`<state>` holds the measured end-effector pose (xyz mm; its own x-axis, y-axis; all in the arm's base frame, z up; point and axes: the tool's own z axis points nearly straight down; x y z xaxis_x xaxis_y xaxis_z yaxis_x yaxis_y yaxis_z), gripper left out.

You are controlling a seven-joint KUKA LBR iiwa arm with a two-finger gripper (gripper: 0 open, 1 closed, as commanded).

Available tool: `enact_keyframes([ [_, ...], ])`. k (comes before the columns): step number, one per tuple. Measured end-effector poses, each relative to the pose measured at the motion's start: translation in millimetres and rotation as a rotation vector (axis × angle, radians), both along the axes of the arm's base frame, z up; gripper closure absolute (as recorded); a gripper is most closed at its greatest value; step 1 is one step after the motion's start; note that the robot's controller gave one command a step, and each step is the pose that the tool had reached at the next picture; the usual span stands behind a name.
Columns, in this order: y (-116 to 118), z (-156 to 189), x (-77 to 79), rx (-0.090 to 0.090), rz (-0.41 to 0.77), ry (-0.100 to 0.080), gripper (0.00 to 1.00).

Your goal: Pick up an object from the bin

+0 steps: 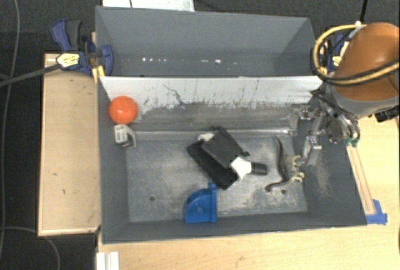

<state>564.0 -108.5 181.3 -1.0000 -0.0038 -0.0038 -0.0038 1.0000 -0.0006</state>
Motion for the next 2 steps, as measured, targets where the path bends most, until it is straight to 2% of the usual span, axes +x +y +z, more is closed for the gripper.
enact_keyframes([
  [1,52.5,-95.3,-6.2,0.001,-0.004,-0.002,1.0],
  [2,52.2,-94.8,-5.7,0.0,-0.001,-0.004,0.0],
])
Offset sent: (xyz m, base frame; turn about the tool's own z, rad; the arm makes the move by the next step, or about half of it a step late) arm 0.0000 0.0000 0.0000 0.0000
